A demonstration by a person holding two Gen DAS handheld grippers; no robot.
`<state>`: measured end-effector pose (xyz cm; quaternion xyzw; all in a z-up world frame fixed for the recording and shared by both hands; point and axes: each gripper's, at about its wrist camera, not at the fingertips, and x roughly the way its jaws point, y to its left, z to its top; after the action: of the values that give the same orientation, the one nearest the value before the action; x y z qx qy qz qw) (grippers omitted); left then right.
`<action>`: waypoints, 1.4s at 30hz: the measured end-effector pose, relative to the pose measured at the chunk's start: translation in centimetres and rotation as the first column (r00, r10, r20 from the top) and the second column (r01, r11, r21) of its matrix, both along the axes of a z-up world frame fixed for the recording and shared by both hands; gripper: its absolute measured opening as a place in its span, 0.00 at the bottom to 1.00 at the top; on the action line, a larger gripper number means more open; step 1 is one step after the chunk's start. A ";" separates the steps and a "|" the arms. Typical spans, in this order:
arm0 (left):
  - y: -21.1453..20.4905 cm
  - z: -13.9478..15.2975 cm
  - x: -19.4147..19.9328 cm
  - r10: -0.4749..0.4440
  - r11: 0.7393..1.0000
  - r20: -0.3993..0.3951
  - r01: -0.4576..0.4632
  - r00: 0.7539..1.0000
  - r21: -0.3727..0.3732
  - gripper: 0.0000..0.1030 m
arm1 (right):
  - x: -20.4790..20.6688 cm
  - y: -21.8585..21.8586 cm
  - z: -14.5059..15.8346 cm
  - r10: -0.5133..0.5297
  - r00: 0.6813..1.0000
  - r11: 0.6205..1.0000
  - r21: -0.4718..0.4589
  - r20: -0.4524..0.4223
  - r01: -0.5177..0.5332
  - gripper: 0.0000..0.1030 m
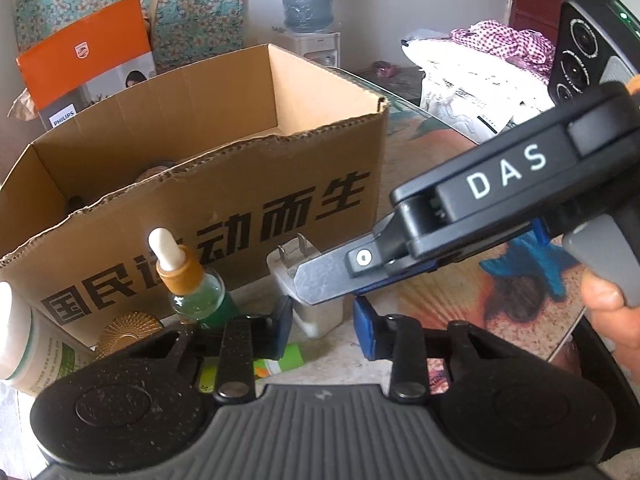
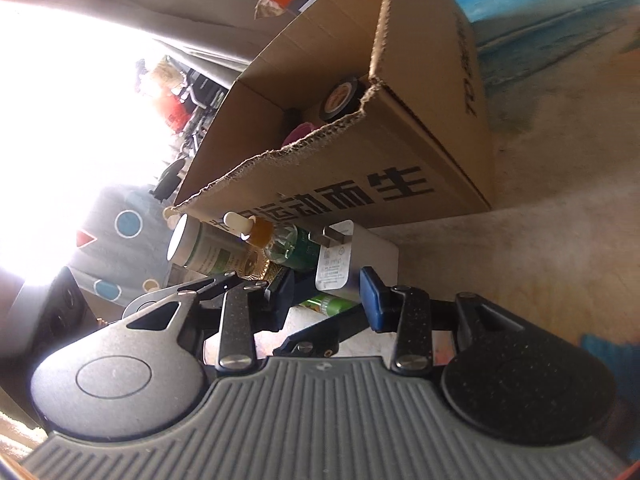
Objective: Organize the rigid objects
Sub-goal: 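Close the right gripper on the white plug charger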
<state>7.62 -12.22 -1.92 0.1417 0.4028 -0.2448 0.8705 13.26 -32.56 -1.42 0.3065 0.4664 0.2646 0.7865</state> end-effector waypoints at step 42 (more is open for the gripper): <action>1.0 10.4 -2.2 0.030 0.999 0.239 -0.019 0.971 -0.046 0.33 | -3.0 2.0 10.6 -0.079 0.979 0.990 -0.103 0.186 0.099 0.33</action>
<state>5.44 -11.20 8.46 0.1463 0.2911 -0.2237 0.9186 10.25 -30.53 9.17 0.2574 0.3928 0.2296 0.8525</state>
